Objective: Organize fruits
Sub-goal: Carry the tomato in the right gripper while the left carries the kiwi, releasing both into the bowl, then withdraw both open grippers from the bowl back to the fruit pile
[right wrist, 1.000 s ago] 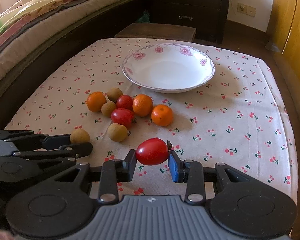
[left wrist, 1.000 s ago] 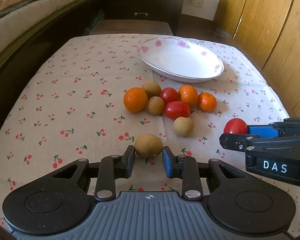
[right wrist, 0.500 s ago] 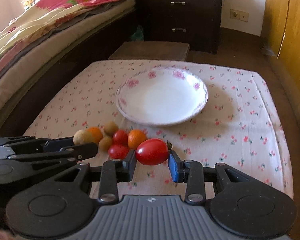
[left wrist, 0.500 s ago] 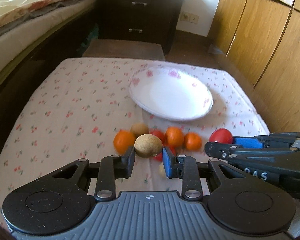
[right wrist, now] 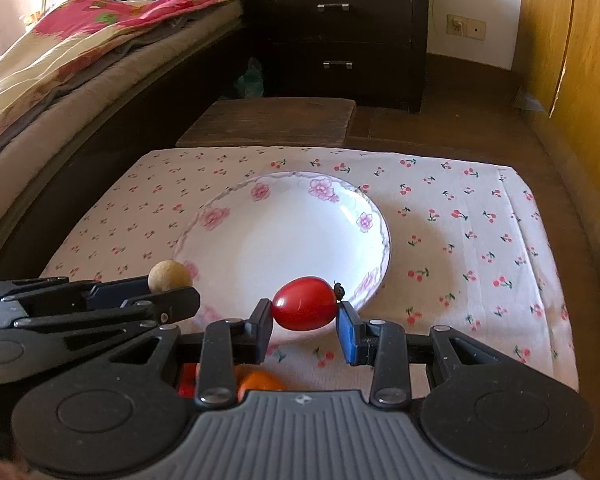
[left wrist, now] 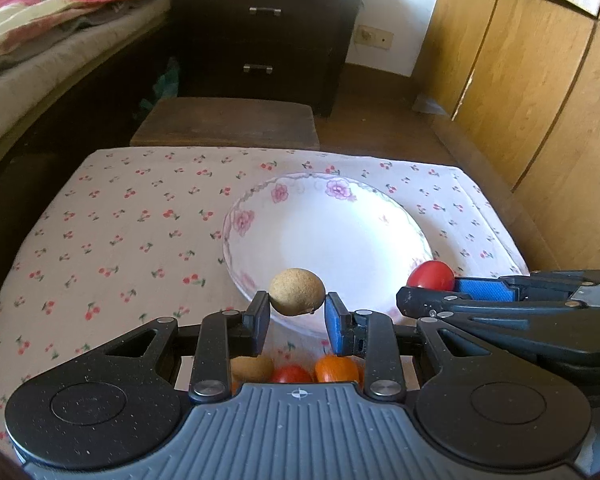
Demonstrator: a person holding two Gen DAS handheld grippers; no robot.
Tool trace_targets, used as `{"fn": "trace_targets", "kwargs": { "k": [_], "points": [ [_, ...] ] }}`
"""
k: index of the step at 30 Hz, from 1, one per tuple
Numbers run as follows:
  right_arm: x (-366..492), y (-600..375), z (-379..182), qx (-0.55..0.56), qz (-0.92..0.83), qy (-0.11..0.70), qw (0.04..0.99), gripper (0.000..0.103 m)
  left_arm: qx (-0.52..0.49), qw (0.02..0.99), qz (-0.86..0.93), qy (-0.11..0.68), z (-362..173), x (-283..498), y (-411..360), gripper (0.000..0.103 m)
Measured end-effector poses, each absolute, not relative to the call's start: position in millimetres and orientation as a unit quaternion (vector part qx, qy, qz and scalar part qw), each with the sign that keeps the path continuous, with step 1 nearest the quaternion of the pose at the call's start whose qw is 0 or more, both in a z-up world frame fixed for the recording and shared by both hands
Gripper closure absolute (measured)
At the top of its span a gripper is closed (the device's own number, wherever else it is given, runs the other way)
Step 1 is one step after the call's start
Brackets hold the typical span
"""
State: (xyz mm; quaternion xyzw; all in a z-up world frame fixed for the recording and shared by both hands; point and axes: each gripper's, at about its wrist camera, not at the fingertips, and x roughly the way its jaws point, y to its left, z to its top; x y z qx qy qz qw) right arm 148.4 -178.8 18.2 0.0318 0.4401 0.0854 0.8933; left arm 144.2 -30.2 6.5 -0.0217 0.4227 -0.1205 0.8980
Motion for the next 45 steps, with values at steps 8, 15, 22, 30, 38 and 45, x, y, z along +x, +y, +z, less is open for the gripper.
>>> {"fn": "trace_targets", "kwargs": {
  "k": [8, 15, 22, 30, 38, 45],
  "points": [
    [170.1, -173.9, 4.8, 0.028, 0.091, 0.452, 0.887, 0.067, -0.026, 0.891, -0.111, 0.439, -4.5, 165.5, -27.3, 0.067],
    [175.5, -174.0, 0.2, 0.033, 0.096, 0.46, 0.882, 0.067, -0.017, 0.892, -0.105, 0.44, -6.1, 167.8, -28.4, 0.067],
    [177.2, -174.6, -2.1, 0.043, 0.099, 0.465, 0.878, 0.066, -0.01, 0.892, -0.098, 0.44, -6.6, 168.4, -29.4, 0.066],
    [177.6, -175.2, -1.9, 0.048, 0.096, 0.467, 0.878, 0.066, -0.015, 0.89, -0.097, 0.445, -6.0, 169.2, -28.2, 0.062],
    [174.8, -178.8, 8.1, 0.055, 0.088, 0.452, 0.886, 0.066, -0.026, 0.893, -0.101, 0.437, -0.1, 167.3, -26.6, 0.058],
    [163.8, -178.6, 20.6, 0.056, 0.084, 0.44, 0.892, 0.066, -0.034, 0.897, -0.107, 0.429, 8.7, 159.7, -22.5, 0.054]
  ]
}}
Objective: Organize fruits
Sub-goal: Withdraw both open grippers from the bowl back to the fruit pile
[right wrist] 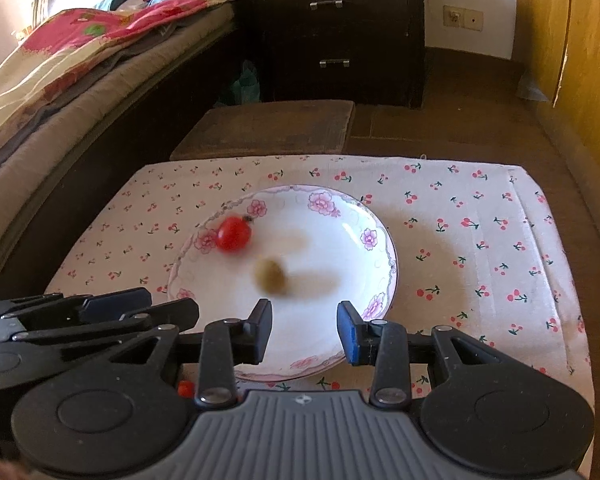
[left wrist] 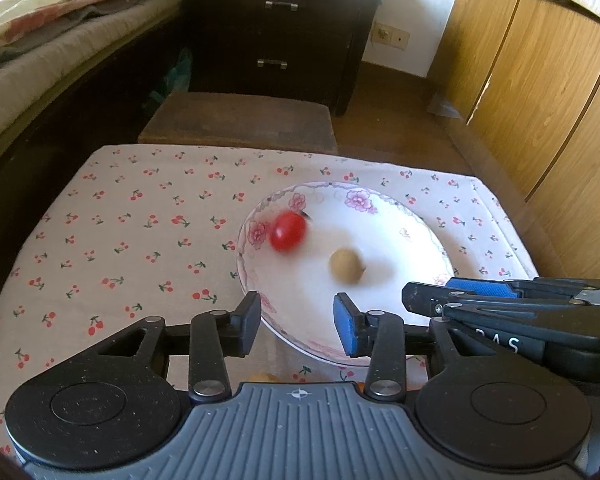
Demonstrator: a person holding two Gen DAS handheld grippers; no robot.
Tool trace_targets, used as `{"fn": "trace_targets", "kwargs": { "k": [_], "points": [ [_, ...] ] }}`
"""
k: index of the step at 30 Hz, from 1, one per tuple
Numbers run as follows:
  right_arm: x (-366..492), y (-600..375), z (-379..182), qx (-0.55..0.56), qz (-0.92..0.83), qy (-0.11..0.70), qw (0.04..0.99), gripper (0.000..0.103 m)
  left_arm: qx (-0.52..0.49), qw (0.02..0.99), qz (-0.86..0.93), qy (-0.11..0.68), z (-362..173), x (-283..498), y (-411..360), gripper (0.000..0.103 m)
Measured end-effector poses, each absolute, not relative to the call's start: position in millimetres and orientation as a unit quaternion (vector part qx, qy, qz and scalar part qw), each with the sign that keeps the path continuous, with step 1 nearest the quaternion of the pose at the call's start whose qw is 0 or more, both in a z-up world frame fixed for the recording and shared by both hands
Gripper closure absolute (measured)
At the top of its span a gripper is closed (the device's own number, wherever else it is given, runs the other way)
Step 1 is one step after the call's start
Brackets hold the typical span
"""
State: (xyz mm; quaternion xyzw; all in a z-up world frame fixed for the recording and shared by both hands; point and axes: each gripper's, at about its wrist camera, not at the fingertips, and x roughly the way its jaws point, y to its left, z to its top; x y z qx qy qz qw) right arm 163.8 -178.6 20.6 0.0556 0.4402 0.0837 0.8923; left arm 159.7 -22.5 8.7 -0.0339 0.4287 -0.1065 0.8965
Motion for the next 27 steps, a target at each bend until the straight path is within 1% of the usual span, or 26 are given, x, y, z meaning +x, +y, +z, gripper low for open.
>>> {"fn": "trace_targets", "kwargs": {
  "k": [12, 21, 25, 27],
  "points": [
    [122.4, -172.4, 42.1, 0.051, 0.095, 0.427, 0.898, 0.065, -0.022, 0.9, -0.112, 0.42, 23.4, 127.3, -15.3, 0.048],
    [88.1, -170.9, 42.5, 0.059, 0.087, 0.433, 0.895, 0.065, -0.024, 0.899, -0.112, 0.422, 26.0, 100.8, -6.9, 0.046],
    [75.7, -166.0, 43.0, 0.053, 0.088, 0.431, 0.896, 0.064, -0.022, 0.9, -0.113, 0.421, 25.6, 88.8, -4.9, 0.043],
    [72.2, -165.3, 41.5, 0.053, 0.089, 0.434, 0.895, 0.064, -0.02, 0.899, -0.112, 0.424, 23.4, 84.6, -2.2, 0.043]
  ]
}}
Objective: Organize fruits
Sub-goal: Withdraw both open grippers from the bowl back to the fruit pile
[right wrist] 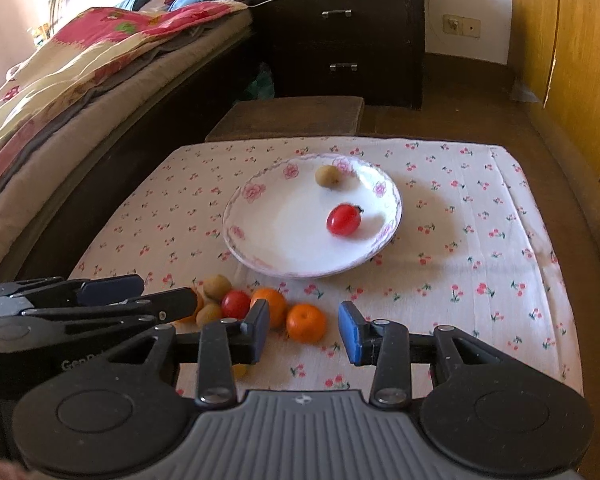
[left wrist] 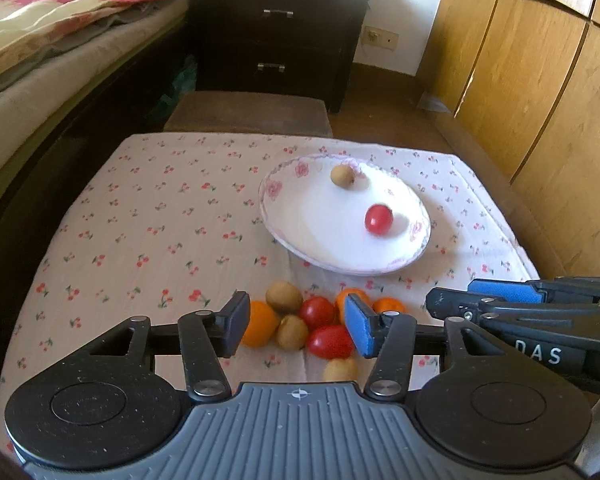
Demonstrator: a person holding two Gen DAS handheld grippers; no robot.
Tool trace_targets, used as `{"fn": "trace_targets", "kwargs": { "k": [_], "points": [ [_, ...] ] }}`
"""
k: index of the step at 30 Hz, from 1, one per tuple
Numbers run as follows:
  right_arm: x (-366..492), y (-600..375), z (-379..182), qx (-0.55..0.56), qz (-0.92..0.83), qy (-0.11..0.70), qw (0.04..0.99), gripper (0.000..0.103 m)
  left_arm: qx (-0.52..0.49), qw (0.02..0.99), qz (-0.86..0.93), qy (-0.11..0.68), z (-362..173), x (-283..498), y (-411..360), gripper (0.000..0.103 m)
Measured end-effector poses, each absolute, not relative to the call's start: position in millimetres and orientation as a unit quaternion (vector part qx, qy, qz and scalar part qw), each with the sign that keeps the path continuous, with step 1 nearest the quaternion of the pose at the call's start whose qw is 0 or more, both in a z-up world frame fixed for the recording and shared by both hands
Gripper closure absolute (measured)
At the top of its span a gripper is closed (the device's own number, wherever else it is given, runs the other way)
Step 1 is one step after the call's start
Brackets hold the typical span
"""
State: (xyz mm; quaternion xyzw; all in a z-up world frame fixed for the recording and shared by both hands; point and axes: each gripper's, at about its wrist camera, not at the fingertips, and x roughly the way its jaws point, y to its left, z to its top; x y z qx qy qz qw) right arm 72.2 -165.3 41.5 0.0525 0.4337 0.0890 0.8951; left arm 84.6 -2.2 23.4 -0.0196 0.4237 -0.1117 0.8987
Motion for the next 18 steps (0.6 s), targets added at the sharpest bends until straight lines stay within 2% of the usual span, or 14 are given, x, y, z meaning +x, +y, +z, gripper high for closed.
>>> {"fn": "trace_targets", "kwargs": {
  "k": [18],
  "points": [
    [65.5, -164.9, 32.5, 0.074, 0.083, 0.456, 0.883, 0.06, -0.043, 0.889, -0.084, 0.448, 9.7, 76.6, 30.3, 0.04]
  ]
}}
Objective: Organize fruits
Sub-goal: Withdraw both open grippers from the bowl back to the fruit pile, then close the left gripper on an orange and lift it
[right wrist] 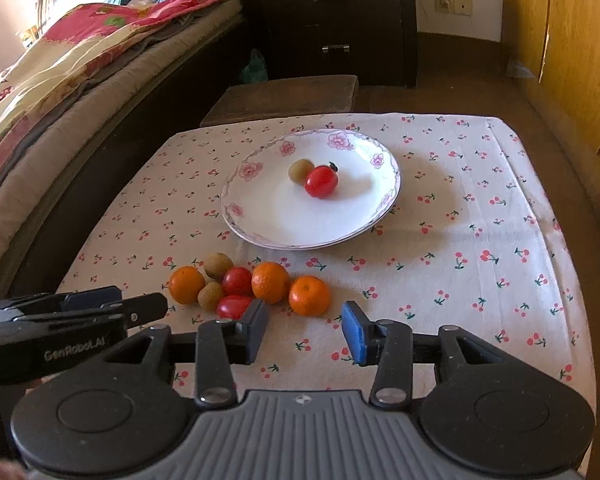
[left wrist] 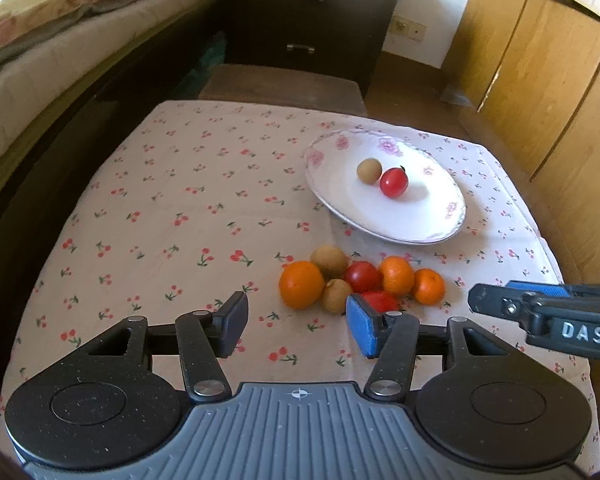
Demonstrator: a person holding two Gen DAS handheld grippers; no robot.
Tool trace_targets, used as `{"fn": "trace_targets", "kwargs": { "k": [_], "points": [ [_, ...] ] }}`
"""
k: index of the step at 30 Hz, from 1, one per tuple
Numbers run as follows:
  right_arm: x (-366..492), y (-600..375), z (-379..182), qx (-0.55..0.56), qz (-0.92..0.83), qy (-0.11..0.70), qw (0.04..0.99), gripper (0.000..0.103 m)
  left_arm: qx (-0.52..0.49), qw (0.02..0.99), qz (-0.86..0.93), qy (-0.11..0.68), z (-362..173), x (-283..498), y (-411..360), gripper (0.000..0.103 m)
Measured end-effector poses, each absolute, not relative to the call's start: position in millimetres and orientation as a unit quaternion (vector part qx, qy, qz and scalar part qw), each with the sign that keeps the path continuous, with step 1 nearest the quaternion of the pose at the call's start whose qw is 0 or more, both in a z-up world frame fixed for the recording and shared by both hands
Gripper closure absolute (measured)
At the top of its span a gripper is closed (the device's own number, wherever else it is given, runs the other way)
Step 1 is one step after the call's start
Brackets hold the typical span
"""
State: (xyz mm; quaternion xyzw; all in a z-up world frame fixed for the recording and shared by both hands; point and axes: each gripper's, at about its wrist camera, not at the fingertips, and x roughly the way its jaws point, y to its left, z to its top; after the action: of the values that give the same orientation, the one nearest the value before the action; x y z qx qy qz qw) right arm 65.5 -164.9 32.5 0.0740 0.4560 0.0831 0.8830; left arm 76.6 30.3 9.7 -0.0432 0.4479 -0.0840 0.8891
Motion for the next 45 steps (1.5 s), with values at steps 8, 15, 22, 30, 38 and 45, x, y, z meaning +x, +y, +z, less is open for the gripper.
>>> {"fn": "trace_targets", "kwargs": {
  "k": [8, 15, 22, 30, 38, 45],
  "points": [
    [66.1, -154.9, 26.8, 0.063, 0.096, 0.465, 0.878, 0.06, -0.033, 0.883, -0.079, 0.462, -2.0, 96.1, 27.2, 0.04],
    [69.9, -147.9, 22.0, 0.058, 0.105, 0.472, 0.873, 0.059, -0.017, 0.878, -0.082, 0.472, -12.9, 112.4, 21.1, 0.041],
    [73.2, -145.1, 15.2, 0.055, 0.11, 0.482, 0.867, 0.059, -0.019, 0.874, -0.088, 0.478, -19.0, 125.4, 17.6, 0.042],
    [76.8, -145.0, 16.1, 0.063, 0.11, 0.483, 0.866, 0.059, -0.051, 0.868, -0.09, 0.486, -20.2, 123.7, 28.8, 0.046],
    [74.5, -147.3, 14.3, 0.063, 0.105, 0.488, 0.864, 0.059, -0.069, 0.861, -0.068, 0.499, -23.5, 127.0, 35.3, 0.05],
    [76.0, -145.0, 8.3, 0.059, 0.105, 0.495, 0.861, 0.059, -0.06, 0.865, -0.069, 0.493, -25.7, 134.9, 27.3, 0.05]
  ]
}}
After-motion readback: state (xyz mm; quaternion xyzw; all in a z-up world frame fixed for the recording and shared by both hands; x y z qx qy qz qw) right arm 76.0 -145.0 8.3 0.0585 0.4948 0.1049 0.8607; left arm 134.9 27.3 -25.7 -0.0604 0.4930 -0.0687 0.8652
